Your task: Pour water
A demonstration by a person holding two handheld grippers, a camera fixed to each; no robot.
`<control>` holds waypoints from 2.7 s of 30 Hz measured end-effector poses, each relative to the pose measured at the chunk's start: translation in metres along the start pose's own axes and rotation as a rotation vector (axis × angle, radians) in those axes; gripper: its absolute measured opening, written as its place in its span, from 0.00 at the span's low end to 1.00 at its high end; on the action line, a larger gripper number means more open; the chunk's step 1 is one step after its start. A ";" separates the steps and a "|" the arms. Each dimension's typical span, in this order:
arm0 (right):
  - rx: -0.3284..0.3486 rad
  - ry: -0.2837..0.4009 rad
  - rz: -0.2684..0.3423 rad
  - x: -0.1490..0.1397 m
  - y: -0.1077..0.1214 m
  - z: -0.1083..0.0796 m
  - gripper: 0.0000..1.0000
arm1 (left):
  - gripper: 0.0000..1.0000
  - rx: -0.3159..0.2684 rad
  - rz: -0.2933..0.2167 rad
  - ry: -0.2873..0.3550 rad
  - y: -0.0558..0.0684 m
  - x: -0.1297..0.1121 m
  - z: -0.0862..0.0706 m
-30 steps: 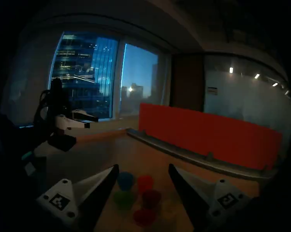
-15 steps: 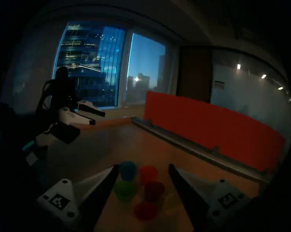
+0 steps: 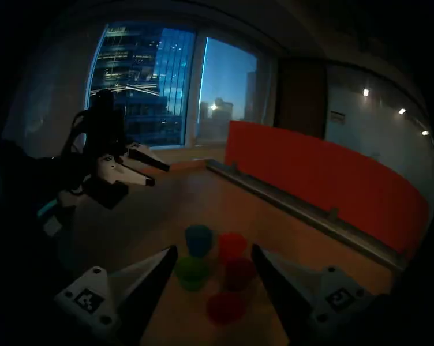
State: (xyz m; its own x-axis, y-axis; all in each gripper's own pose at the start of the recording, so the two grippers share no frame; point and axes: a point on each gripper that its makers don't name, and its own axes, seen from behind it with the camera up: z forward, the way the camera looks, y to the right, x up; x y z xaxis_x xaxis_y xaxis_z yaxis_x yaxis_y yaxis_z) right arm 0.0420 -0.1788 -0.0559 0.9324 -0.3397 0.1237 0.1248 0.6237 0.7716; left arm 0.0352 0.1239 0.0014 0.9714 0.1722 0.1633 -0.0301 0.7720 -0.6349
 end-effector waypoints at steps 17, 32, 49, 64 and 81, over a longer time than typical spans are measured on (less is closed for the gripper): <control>0.025 -0.072 -0.004 -0.041 -0.002 0.023 0.99 | 0.90 -0.014 0.022 -0.100 0.005 -0.058 0.023; 0.041 -0.111 -0.017 -0.062 -0.006 0.043 0.99 | 0.90 -0.015 0.043 -0.162 0.003 -0.096 0.039; 0.069 -0.134 0.001 -0.082 -0.009 0.065 0.99 | 0.90 -0.025 0.072 -0.275 -0.004 -0.146 0.063; 0.097 -0.150 -0.005 -0.086 -0.015 0.079 0.99 | 0.89 -0.054 0.066 -0.370 -0.015 -0.177 0.093; 0.103 -0.160 -0.021 -0.085 -0.018 0.083 0.99 | 0.90 -0.110 0.039 -0.419 -0.007 -0.180 0.122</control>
State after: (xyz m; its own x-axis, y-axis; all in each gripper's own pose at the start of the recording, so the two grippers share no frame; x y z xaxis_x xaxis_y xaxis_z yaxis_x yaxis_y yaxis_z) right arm -0.0676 -0.2200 -0.0286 0.8629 -0.4649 0.1982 0.1010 0.5428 0.8338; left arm -0.1680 0.1627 0.0685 0.7896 0.4513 0.4158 -0.0176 0.6940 -0.7198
